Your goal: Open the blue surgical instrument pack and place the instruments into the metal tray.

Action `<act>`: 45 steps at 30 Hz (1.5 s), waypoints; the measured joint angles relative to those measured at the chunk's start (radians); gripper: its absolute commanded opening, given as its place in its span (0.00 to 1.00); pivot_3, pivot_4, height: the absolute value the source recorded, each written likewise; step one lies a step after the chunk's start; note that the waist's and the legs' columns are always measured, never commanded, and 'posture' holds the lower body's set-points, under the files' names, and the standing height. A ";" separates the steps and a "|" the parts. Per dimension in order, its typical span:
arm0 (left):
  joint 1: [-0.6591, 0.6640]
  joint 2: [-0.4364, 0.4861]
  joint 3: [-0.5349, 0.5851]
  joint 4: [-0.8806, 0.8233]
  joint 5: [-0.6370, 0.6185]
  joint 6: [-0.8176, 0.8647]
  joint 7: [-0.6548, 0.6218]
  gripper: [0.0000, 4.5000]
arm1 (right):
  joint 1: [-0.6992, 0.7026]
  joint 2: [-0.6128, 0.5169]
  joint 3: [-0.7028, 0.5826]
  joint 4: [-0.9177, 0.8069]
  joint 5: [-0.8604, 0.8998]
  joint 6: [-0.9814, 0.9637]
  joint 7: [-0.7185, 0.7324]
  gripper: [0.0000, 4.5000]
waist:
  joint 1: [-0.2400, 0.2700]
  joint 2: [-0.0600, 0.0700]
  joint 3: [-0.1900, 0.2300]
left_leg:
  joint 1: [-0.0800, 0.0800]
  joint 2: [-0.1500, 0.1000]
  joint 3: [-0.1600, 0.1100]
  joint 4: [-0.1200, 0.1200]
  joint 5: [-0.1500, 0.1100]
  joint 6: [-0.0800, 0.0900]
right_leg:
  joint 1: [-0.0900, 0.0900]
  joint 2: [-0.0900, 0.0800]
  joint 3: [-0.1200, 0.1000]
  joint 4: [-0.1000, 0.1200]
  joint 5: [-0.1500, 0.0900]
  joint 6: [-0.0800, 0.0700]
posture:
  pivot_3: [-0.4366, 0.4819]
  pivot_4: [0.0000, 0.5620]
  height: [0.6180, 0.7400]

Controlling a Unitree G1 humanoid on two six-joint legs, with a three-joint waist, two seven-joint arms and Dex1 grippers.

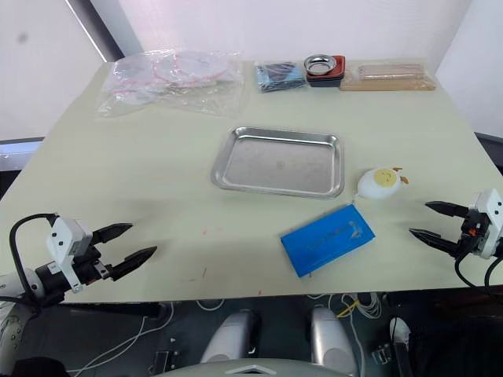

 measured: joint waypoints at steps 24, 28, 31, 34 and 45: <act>0.012 0.016 -0.119 -0.135 -0.042 0.067 -0.090 0.94 | 0.014 0.053 0.083 -0.128 -0.070 0.043 -0.112 0.88 | 0.001 0.000 0.000 | 0.000 0.000 0.001 0.000 0.000 0.000 | 0.000 0.000 0.001 0.000 0.001 0.002 | 0.48 0.27 1.00; -0.056 -0.006 -0.218 -0.146 -0.043 0.081 -0.092 0.73 | -0.023 0.067 0.117 -0.140 -0.083 0.043 -0.126 0.64 | 0.000 0.000 0.000 | 0.000 0.000 0.001 0.000 0.000 0.000 | 0.000 0.001 0.001 0.000 0.001 0.002 | 0.48 0.27 1.00; -0.098 -0.010 -0.281 -0.145 -0.042 0.086 -0.103 0.45 | -0.037 0.075 0.137 -0.143 -0.096 0.043 -0.132 0.35 | 0.000 0.000 0.000 | 0.000 0.000 0.001 0.000 0.000 0.000 | 0.000 0.001 0.001 0.000 0.002 0.002 | 0.48 0.27 1.00; -0.150 -0.016 -0.348 -0.140 -0.034 0.085 -0.129 0.14 | -0.057 0.097 0.171 -0.145 -0.103 0.043 -0.128 0.03 | 0.000 0.000 0.000 | 0.000 0.000 0.000 0.000 0.000 0.000 | 0.000 0.001 0.001 0.000 0.002 0.002 | 0.48 0.27 1.00; -0.224 -0.030 -0.478 -0.136 -0.023 0.084 -0.169 0.01 | -0.046 0.134 0.230 -0.186 -0.111 0.044 -0.115 0.00 | 0.000 0.000 0.000 | 0.000 0.000 0.000 0.001 0.000 0.000 | 0.000 0.001 0.001 0.001 0.002 0.003 | 0.48 0.27 1.00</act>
